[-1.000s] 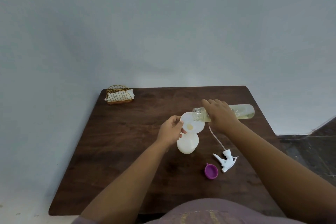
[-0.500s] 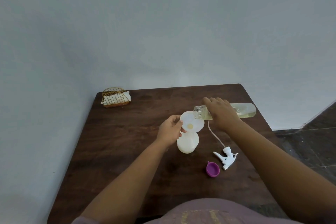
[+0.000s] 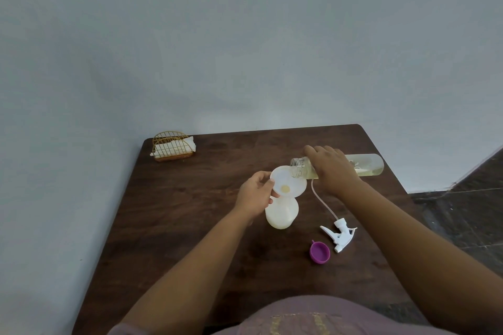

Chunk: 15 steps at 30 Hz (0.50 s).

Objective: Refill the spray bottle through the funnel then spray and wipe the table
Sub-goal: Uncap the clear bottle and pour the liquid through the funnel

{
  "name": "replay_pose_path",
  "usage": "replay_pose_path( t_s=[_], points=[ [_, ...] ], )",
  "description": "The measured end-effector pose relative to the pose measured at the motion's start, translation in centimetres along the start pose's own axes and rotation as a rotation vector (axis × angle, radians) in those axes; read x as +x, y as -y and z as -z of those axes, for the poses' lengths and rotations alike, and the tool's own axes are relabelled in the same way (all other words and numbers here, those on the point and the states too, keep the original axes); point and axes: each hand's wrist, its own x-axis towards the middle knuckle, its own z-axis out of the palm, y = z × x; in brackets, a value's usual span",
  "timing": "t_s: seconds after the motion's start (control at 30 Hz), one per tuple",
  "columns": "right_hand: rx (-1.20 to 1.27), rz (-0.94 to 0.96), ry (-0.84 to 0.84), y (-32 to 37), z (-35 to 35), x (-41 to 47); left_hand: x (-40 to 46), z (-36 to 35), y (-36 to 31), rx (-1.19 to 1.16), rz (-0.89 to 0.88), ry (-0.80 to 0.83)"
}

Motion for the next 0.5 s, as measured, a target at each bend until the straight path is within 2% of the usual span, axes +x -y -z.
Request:
replay_pose_path(
  t_s=[0.5],
  points=[
    [-0.005, 0.005, -0.016, -0.07, -0.1, -0.1, 0.11, 0.1, -0.15, 0.032, -0.013, -0.005]
  ],
)
